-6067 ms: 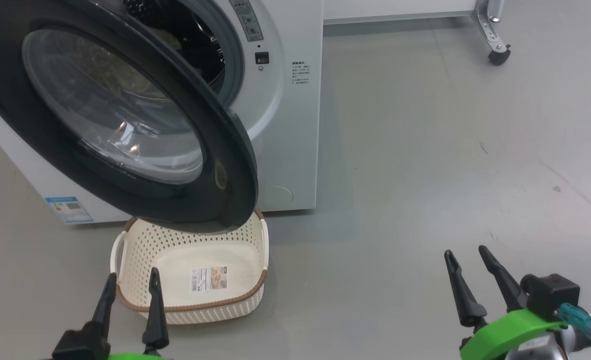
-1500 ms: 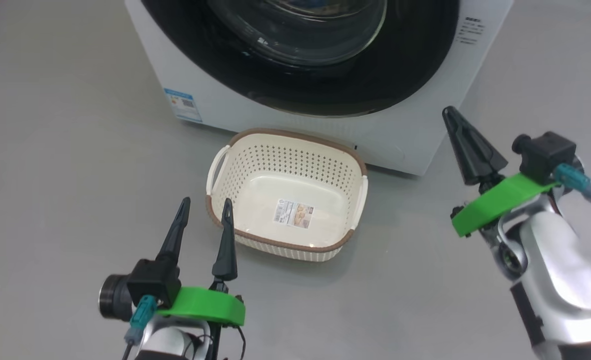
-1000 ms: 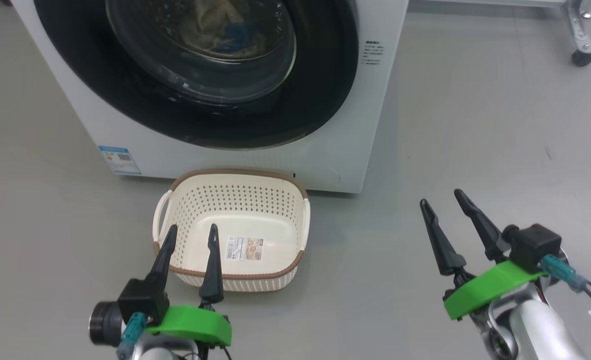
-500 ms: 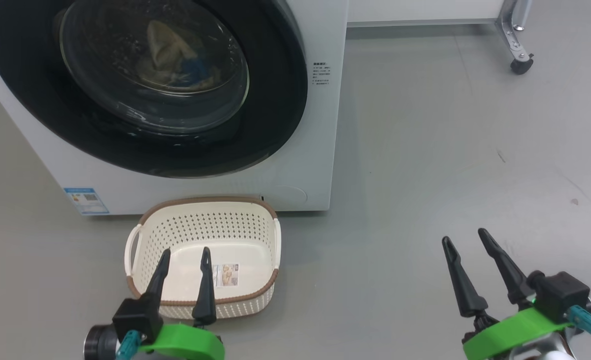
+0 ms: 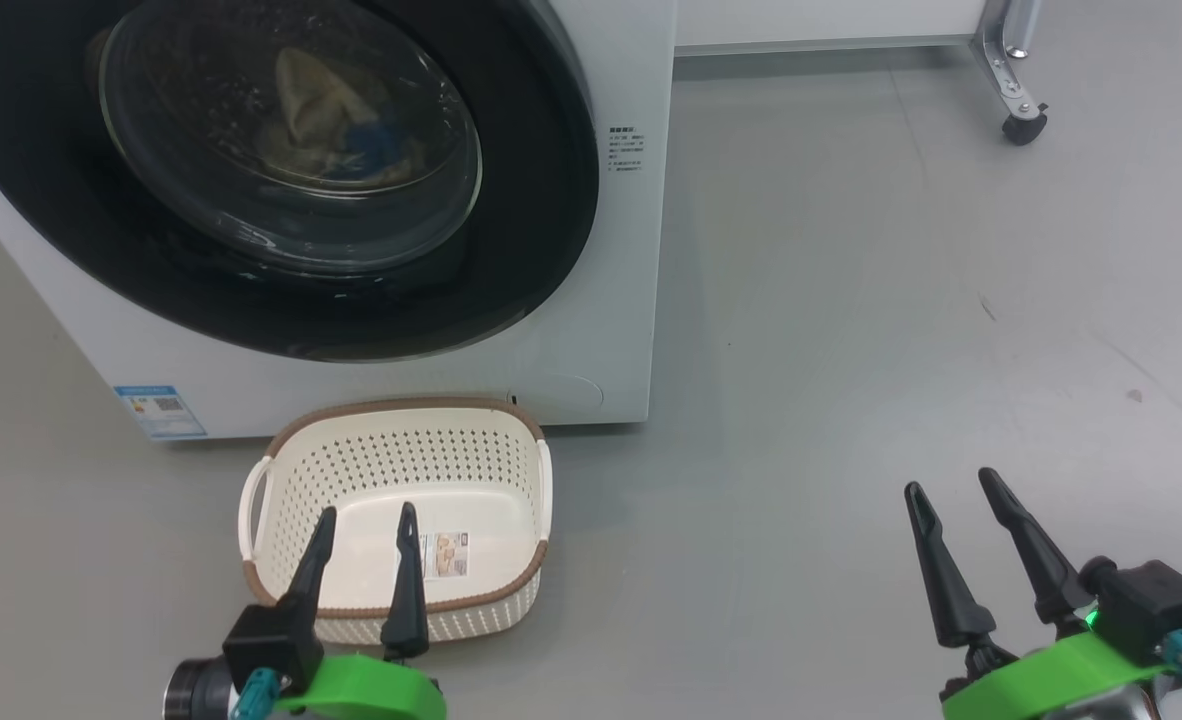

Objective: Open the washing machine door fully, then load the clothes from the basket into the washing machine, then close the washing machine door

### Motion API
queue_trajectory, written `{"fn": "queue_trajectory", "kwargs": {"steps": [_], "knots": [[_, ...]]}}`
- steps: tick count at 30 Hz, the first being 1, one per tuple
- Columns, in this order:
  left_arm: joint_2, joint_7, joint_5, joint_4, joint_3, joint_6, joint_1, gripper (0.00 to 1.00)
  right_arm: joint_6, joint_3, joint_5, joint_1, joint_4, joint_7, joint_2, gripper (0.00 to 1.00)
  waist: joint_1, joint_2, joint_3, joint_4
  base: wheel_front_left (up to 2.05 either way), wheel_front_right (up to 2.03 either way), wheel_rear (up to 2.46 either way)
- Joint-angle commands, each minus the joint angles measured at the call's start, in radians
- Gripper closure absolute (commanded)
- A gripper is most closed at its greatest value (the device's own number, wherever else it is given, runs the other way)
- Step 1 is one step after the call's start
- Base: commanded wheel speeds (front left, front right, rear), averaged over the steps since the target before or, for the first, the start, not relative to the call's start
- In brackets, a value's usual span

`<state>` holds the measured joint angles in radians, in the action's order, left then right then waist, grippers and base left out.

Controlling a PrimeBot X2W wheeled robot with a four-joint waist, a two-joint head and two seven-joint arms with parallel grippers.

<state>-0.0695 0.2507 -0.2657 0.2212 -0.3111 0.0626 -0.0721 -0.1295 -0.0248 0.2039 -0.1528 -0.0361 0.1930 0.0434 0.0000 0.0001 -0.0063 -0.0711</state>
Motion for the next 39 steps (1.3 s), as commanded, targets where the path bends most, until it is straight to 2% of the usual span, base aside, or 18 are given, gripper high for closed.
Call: {"fn": "queue_trajectory", "kwargs": {"steps": [1, 30, 31, 34, 39], "knots": [[-0.015, 0.011, -0.003, -0.038, 0.031, 0.007, -0.024, 0.0, -0.001, -0.016, 0.007, 0.029, -0.042, 0.0, 0.007, 0.0, 0.0, -0.0001, 0.001, 0.0, 0.0, 0.0, 0.0], [-0.018, 0.011, -0.016, -0.028, 0.013, 0.024, -0.026, 0.0, -0.001, -0.027, 0.021, 0.03, -0.035, -0.005, 0.007, 0.0, 0.0, -0.0001, 0.002, -0.005, 0.0, 0.0, 0.0], [-0.007, 0.0, -0.011, 0.002, -0.017, 0.02, 0.0, 1.0, 0.0, -0.006, 0.016, 0.0, -0.004, -0.006, -0.001, 1.0, 0.0, -0.0001, 0.002, -0.005, 0.0, 0.0, 0.0], [-0.002, -0.005, -0.011, 0.047, -0.021, 0.017, 0.014, 1.0, 0.0, -0.013, 0.017, -0.01, 0.044, -0.006, -0.003, 1.0, 0.0001, -0.0001, 0.002, -0.005, 0.0, 0.0, 0.0], [-0.002, -0.017, -0.066, 0.044, -0.005, 0.009, 0.014, 1.0, 0.0, -0.013, 0.077, -0.003, 0.049, -0.012, 0.001, 1.0, 0.0001, -0.0001, 0.002, -0.002, 0.0, 0.0, 0.0]]}}
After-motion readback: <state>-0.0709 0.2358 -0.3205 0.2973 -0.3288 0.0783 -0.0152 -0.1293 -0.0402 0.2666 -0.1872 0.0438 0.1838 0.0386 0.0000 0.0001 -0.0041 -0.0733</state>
